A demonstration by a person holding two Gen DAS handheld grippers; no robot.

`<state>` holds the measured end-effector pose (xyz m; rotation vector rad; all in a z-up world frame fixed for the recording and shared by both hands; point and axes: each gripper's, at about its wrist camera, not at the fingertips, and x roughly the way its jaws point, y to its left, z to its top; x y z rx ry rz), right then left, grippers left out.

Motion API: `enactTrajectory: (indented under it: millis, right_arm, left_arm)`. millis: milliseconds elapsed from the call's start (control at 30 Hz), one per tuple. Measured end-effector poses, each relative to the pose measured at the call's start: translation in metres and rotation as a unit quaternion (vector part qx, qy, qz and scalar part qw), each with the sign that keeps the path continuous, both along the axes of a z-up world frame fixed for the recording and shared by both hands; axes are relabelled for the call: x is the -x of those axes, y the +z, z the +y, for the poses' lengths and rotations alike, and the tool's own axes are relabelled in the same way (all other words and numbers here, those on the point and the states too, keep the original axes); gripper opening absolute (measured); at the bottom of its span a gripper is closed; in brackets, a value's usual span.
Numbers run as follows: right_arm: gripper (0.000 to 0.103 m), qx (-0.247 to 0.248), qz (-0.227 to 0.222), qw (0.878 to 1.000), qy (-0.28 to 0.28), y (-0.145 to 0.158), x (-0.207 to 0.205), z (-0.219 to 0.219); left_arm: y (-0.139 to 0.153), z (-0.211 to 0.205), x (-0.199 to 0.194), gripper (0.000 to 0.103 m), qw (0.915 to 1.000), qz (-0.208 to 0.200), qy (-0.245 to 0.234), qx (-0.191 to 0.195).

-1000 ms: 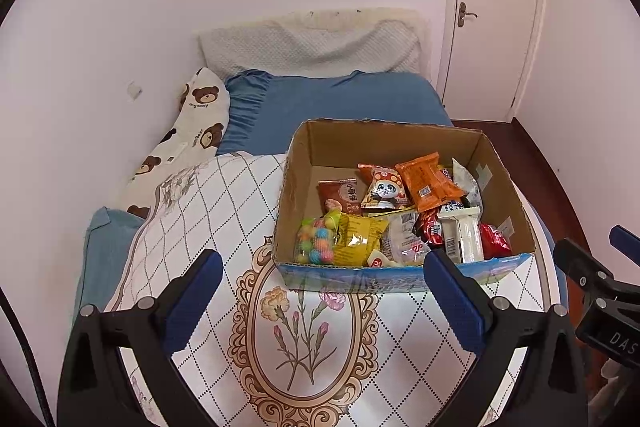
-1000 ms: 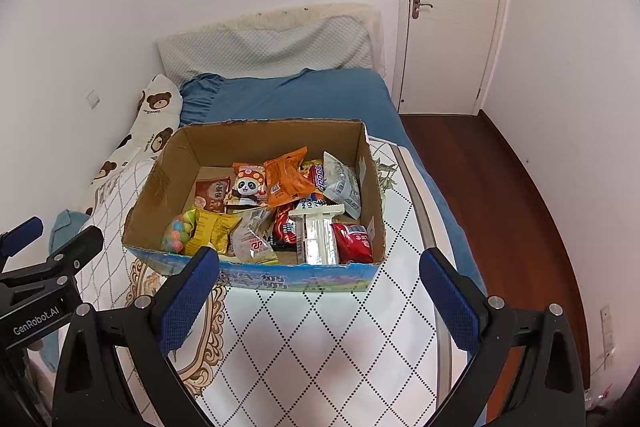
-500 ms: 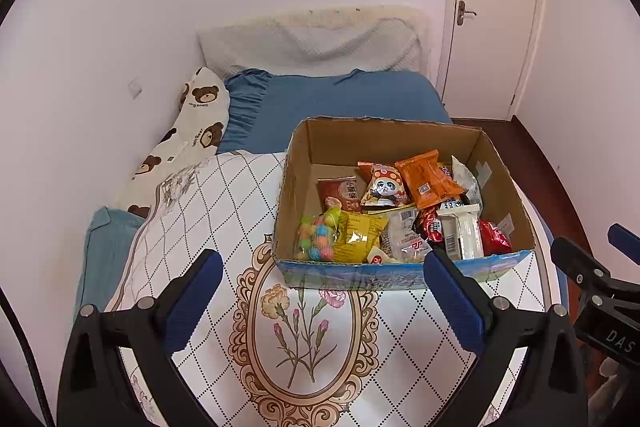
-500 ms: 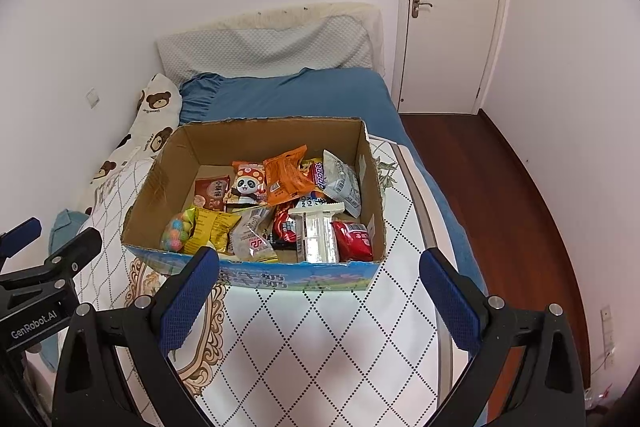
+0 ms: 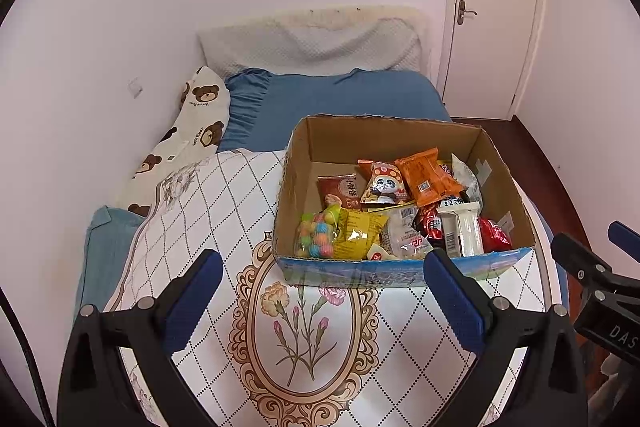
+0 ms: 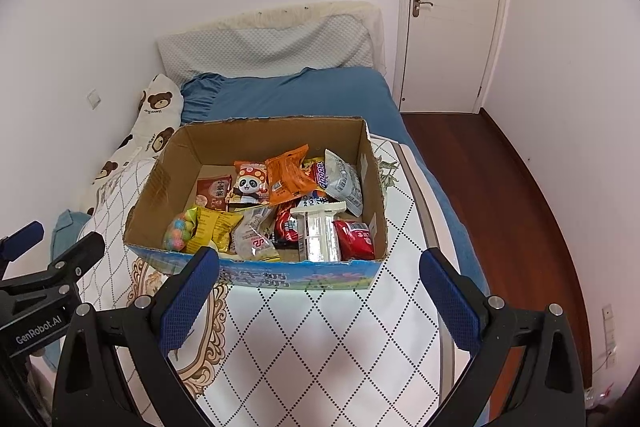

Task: Organize snacks

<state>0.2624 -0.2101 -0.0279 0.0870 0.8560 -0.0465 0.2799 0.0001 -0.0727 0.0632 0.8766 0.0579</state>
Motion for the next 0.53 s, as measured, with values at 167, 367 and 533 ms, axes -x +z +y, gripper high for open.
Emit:
enactTrajectory:
  millis: [167,367,533]
  right_arm:
    - [0.102,0.000,0.001,1.000,0.000,0.0009,-0.0001,0.0011]
    - [0.102,0.001,0.001,1.000,0.001,0.0006,-0.0001,0.0023]
    - [0.102,0.000,-0.001,1.000,0.002,0.0024,0.0016,0.0033]
  left_arm:
    - [-0.0016,-0.0025,0.0023,0.103,1.0000,0.002,-0.001,0.000]
    - [0.0002,-0.0027,0.0031,0.103,1.0000,-0.003,0.000,0.001]
    - [0.0029,-0.0018,0.0028,0.103,1.0000,-0.006,0.001,0.006]
